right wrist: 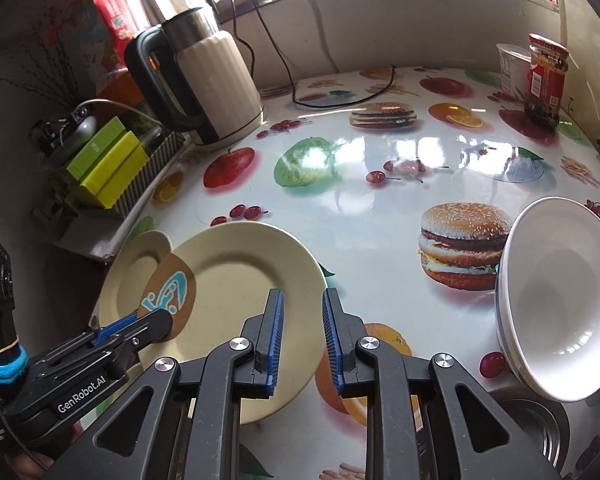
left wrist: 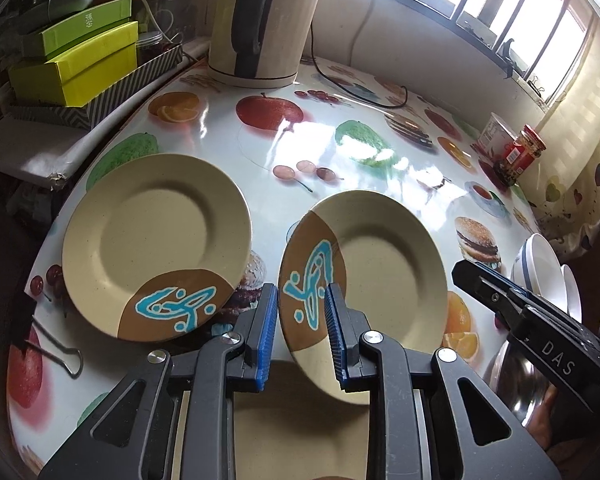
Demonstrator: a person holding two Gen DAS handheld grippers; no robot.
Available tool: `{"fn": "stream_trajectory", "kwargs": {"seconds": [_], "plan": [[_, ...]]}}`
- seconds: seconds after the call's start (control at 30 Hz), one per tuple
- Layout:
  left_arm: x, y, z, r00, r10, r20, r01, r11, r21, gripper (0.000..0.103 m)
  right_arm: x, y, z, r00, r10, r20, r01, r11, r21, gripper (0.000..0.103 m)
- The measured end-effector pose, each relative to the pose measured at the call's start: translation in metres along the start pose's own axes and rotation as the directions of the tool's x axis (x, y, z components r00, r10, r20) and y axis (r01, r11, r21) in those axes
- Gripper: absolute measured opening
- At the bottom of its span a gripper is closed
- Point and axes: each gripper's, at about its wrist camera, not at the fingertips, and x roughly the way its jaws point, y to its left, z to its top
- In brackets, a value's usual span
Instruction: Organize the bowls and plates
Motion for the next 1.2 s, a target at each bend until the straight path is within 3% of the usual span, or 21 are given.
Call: {"fn": "stream_trajectory", "kwargs": {"seconds": [0.37,0.57,0.83,0.9,1.2], "plan": [[0.014,0.007,-0.007,0.999,-0.001,-0.044,0.0,0.999,-0.039,0.025,0.009,-0.013,-0.001,0.996,-0.08,-0.031,0.081,0.997,0.015,0.02],[0.02,0.011,-0.003,0.999,-0.006,-0.052,0.004,0.999,-0.044,0.025,0.028,-0.02,0.002,0.993,-0.06,-0.102,0.066,0.996,0.062,0.035],[0.025,0.009,0.0,0.998,-0.022,-0.058,0.02,0.999,-0.027,0.022,0.043,-0.021,0.0,0.988,-0.035,-0.149,0.048,0.996,0.081,0.034],[0.025,0.009,0.0,0.998,-0.018,-0.055,0.017,1.0,-0.024,0.022,0.044,-0.021,-0.002,0.989,-0.021,-0.149,0.034,0.996,0.085,0.024],[0.021,0.008,0.001,0.999,-0.017,-0.044,0.016,1.0,-0.019,0.021,0.043,-0.021,-0.002,0.99,0.011,-0.143,0.005,0.994,0.113,0.022]]}}
